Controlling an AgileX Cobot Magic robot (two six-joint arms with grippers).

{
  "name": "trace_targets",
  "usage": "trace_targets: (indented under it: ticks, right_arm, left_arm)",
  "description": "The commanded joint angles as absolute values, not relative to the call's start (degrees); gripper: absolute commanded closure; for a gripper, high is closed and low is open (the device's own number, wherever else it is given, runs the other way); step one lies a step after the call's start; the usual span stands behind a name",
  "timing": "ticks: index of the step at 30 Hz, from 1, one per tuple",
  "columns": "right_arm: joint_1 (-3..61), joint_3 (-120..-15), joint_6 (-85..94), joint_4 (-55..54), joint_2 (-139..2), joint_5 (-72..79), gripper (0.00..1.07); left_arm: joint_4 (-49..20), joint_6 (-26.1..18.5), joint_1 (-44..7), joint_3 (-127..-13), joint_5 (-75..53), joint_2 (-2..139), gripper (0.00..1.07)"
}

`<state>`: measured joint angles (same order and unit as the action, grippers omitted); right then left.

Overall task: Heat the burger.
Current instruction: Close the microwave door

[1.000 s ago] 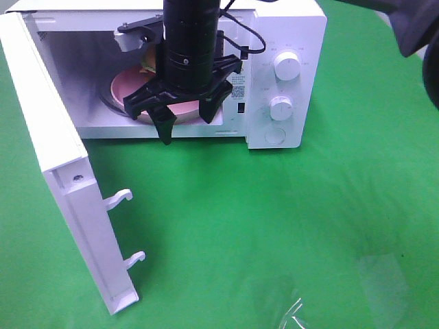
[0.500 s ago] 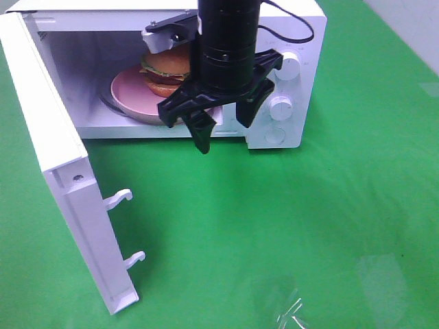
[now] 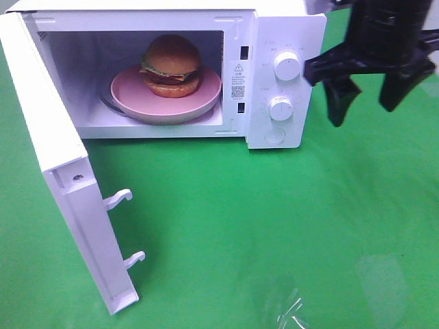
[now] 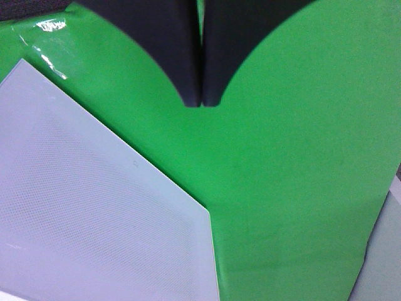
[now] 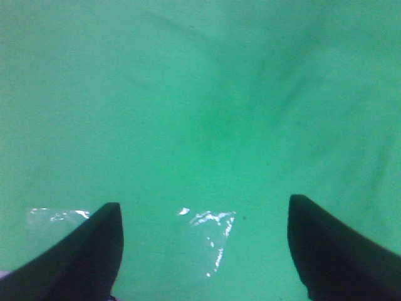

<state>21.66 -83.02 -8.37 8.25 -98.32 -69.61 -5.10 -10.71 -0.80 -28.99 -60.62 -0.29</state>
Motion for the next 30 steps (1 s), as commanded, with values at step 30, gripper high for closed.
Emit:
trace_targets:
  ticks: [30]
  right_arm:
    - [9.51,-32.54,-9.85,8.25,-27.04,-68.75,0.63]
  left_arm:
    - [-5.27,-10.49,-0.69,-28.88,-59.82,-1.43,1.07]
